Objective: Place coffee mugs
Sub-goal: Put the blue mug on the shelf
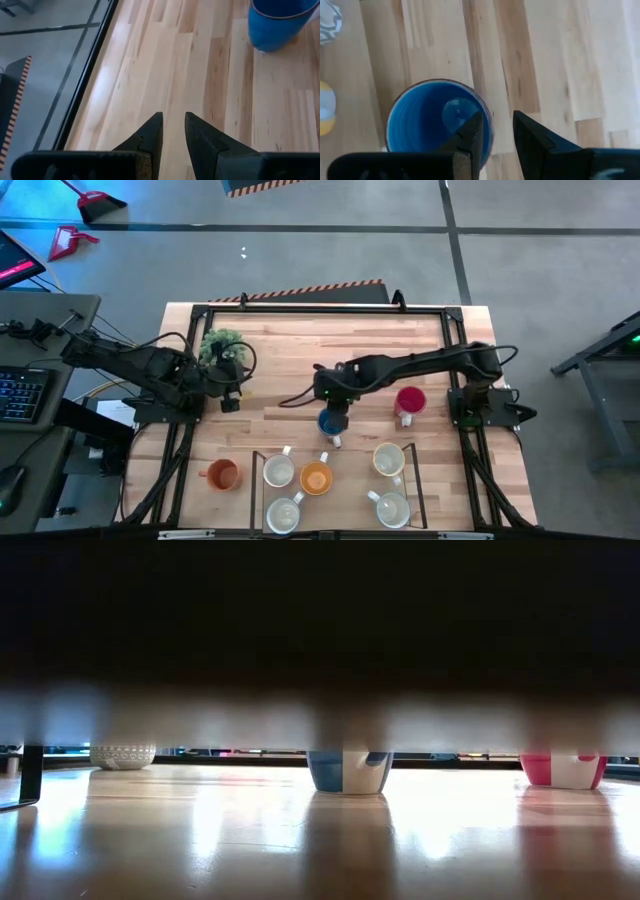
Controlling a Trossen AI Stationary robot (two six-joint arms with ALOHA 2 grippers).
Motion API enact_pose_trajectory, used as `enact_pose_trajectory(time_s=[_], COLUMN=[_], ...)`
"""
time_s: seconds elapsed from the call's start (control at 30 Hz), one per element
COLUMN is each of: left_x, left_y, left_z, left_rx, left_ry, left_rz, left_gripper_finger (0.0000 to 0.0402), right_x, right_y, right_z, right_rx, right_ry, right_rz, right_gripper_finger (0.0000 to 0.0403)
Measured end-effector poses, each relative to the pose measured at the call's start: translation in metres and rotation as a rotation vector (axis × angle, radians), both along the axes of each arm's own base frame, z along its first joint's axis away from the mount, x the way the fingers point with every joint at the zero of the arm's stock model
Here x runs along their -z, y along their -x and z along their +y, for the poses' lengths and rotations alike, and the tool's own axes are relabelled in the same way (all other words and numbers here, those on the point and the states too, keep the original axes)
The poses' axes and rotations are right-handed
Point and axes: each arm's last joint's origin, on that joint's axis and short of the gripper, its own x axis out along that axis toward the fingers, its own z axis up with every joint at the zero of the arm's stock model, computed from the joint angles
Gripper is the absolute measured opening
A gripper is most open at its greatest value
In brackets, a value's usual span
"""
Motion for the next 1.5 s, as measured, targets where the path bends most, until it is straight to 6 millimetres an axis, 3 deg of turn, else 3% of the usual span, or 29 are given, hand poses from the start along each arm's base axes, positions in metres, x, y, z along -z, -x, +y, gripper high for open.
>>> enact_pose_trajectory(time_s=[0.43, 0.7, 1.23, 1.5], left_x=[0.011, 0.024, 0.025, 0.025], left_y=[0.011, 0.022, 0.023, 0.023], left_z=[0.003, 0.003, 0.003, 0.003], left_rx=[-0.026, -0.024, -0.028, -0.027], left_ry=[0.015, 0.109, 0.131, 0.133], left_rz=[0.094, 0.004, -0.020, -0.022], left_gripper_finger=[0.0071, 0.0071, 0.0071, 0.0071], right_x=[0.010, 0.010, 0.054, 0.063], right_y=[0.004, 0.004, -0.013, -0.018], right_z=[0.011, 0.010, 0.012, 0.012], right_rx=[-0.005, 0.019, -0.010, -0.007], right_ry=[0.022, 0.035, 0.052, 0.045], right_rz=[0.050, 0.051, 0.131, 0.133], right_gripper_finger=[0.0084, 0.0084, 0.0084, 0.0080])
